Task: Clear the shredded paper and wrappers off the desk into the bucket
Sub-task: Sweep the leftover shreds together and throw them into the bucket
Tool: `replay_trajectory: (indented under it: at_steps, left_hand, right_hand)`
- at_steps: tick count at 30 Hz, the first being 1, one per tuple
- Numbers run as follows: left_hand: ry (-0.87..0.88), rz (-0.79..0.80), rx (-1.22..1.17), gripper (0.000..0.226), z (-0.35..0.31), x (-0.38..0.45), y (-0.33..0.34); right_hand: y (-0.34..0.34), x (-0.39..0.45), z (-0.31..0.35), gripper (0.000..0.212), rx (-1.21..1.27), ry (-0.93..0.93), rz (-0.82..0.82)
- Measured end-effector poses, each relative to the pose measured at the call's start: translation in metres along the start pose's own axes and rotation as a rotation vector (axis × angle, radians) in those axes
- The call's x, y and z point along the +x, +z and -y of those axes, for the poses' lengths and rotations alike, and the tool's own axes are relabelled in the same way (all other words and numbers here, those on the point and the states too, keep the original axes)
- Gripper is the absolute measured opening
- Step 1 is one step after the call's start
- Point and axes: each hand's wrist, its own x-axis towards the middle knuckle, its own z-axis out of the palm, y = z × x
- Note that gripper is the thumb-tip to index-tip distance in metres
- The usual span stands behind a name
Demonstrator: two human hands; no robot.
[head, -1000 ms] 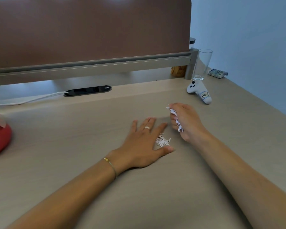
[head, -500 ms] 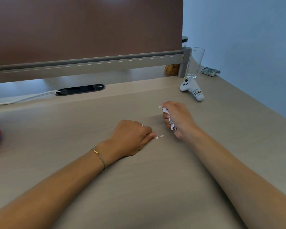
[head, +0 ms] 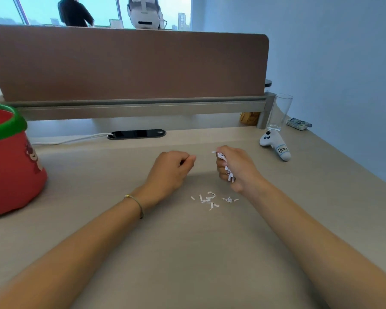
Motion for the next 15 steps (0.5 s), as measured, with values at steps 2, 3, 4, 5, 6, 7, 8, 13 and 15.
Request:
replay_trajectory:
  at_steps: [2, 3, 4, 5, 6, 7, 8, 13, 15]
  left_hand:
    - [-0.002, -0.029, 0.016, 0.055, 0.000, 0.006, -0.021]
    - [0.001, -0.045, 0.040, 0.056, 0.000, 0.008, -0.032]
    - [0.010, -0.063, 0.068, 0.056, -0.001, 0.011, -0.044]
    - [0.013, -0.083, 0.096, 0.056, -0.001, 0.013, -0.058]
    - [0.007, -0.105, 0.120, 0.055, 0.001, 0.014, -0.072]
    - [-0.009, -0.123, 0.140, 0.054, 0.003, 0.016, -0.087]
    - [-0.024, -0.139, 0.156, 0.053, 0.006, 0.017, -0.102]
    - [-0.131, -0.245, 0.198, 0.056, 0.022, 0.015, -0.186]
    - [-0.175, -0.288, 0.210, 0.057, 0.033, 0.009, -0.220]
  right_hand:
    - [0.019, 0.001, 0.011, 0.033, 0.000, -0.025, 0.035]
    - [0.029, 0.001, 0.018, 0.033, 0.007, -0.042, 0.054]
    - [0.041, 0.002, 0.024, 0.033, 0.015, -0.056, 0.072]
    - [0.054, 0.003, 0.030, 0.033, 0.021, -0.066, 0.092]
    - [0.068, 0.003, 0.036, 0.034, 0.024, -0.071, 0.116]
    - [0.082, 0.004, 0.043, 0.034, 0.028, -0.071, 0.143]
    - [0.098, 0.004, 0.049, 0.034, 0.034, -0.072, 0.176]
    - [0.182, 0.005, 0.077, 0.034, 0.070, -0.074, 0.343]
    - [0.217, 0.005, 0.084, 0.034, 0.082, -0.062, 0.408]
